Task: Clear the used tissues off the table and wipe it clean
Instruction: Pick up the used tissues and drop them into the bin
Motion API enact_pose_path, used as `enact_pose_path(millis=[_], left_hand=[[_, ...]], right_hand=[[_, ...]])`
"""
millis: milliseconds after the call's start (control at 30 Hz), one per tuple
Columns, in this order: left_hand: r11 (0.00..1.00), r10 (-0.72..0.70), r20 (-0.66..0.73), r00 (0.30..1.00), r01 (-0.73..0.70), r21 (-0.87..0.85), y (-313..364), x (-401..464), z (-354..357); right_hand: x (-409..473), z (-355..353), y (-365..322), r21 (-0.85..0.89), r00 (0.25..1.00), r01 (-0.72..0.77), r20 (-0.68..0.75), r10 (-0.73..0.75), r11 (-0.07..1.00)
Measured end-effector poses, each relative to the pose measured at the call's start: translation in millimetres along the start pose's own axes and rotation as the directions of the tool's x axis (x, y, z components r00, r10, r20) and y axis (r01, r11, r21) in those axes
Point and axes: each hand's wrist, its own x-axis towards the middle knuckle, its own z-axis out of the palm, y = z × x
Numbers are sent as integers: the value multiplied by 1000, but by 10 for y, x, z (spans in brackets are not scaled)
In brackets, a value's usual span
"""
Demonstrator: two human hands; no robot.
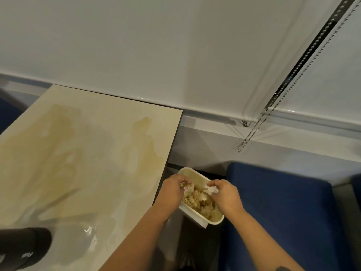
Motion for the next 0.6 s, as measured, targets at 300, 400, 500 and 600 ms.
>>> enact_pose_path(millis=[300, 400, 500, 600], left_hand=[[1000, 16, -44, 999, -16, 8, 36, -142, -73], [999, 44, -77, 996, -42, 27, 81, -206, -149], [998, 64, -132, 989, -66, -8, 122, -287, -244], [996, 56, -188, 981, -69, -63, 131, -383, -368]], right_hand=[[-81, -7, -90, -27, 999, 40, 11, -39, 999], [-96, -28, -184, -35, 996, 84, 14, -84, 996], [-116, -30, -306, -35, 988, 157, 4, -157, 987], [-159, -23, -458, -22, 972, 234, -10, -234, 972]])
